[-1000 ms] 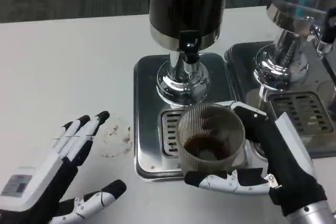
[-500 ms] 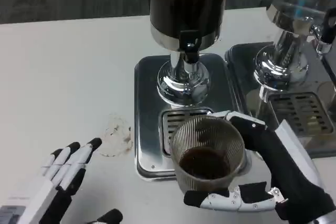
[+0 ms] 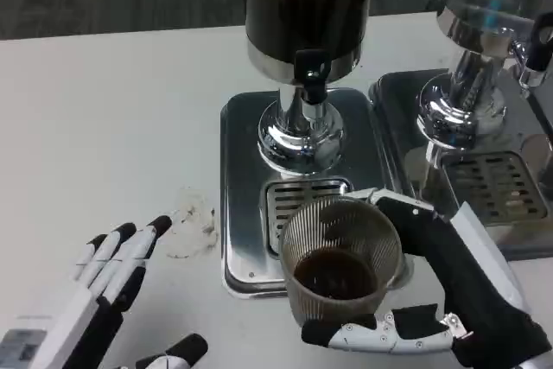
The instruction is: Grasp the cup under the faucet to collect the drink, then remove the cup.
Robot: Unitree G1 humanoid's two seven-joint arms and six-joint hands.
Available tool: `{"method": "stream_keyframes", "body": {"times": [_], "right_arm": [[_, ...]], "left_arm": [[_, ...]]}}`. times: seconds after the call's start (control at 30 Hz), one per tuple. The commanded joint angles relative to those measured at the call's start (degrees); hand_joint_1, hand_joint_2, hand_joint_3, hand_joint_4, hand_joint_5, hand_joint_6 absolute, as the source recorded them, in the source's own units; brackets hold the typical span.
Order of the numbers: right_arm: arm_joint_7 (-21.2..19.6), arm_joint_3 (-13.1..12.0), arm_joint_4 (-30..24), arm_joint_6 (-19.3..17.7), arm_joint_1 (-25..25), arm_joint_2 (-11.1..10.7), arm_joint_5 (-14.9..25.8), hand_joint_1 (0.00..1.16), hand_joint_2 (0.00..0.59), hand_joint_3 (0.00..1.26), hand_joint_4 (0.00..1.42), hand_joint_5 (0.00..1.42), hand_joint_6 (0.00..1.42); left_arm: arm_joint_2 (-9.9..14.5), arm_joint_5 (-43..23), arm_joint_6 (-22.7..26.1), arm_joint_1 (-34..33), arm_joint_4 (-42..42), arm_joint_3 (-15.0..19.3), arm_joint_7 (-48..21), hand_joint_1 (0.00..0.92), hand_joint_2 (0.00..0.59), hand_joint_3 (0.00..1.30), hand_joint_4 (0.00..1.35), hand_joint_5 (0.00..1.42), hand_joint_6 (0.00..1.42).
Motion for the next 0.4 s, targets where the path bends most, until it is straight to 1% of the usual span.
{"method": "stream_keyframes", "body": {"times": [0.03,0.4], "right_arm": [[-0.20,-0.29,-1.63,-0.37,-0.46,0.51,1.90,1.00,0.079,0.72,0.81,0.80,0.92],[-0.03,-0.41,-0.97,-1.07,-1.03,0.30,2.20,1.00,0.088,0.72,0.81,0.79,0.91]], "left_arm": [[-0.01,-0.49,-0.08,-0.64,0.92,-0.59,-0.34,0.000,0.182,0.00,0.00,0.00,0.00],[-0.04,-0.93,-0.82,-1.31,2.07,-1.03,-0.12,0.000,0.169,0.00,0.00,0.00,0.00]]}}
